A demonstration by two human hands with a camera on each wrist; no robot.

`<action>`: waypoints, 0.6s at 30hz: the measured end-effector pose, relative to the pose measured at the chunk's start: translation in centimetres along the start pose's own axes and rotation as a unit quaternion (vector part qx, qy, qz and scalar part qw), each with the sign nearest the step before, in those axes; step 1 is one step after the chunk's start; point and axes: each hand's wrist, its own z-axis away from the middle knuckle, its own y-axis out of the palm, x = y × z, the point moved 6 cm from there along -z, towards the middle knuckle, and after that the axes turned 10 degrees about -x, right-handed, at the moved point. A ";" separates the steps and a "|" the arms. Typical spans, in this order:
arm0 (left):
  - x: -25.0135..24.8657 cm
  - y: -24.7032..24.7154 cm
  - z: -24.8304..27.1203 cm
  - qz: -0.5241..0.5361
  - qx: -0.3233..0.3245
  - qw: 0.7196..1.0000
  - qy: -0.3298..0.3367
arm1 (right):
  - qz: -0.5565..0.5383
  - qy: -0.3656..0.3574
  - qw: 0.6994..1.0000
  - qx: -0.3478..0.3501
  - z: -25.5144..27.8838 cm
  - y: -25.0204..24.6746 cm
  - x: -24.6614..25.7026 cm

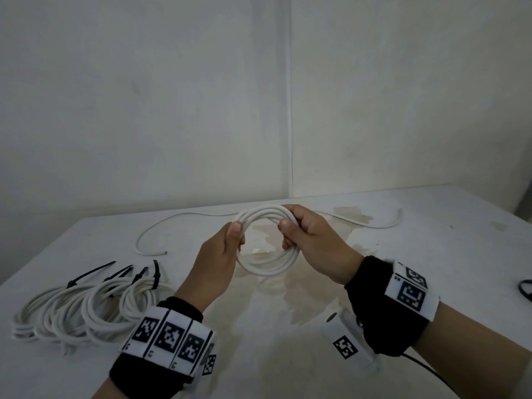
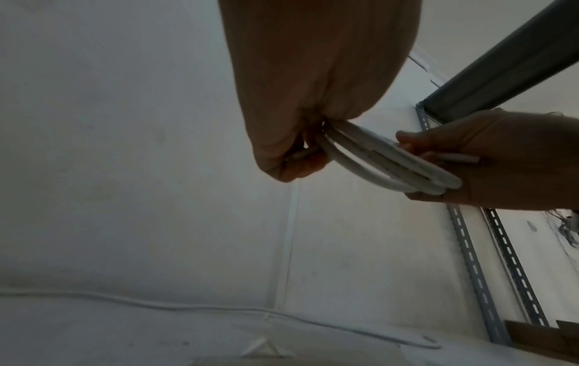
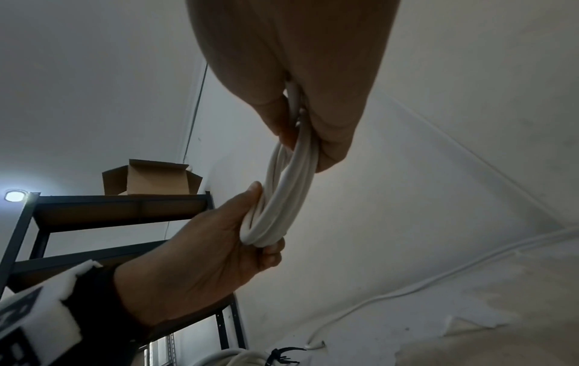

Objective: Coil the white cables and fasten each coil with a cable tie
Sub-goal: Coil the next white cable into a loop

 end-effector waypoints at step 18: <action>-2.3 3.0 0.6 0.254 0.040 0.933 -0.252 | 0.067 0.001 0.996 0.059 0.4 -0.7 1.0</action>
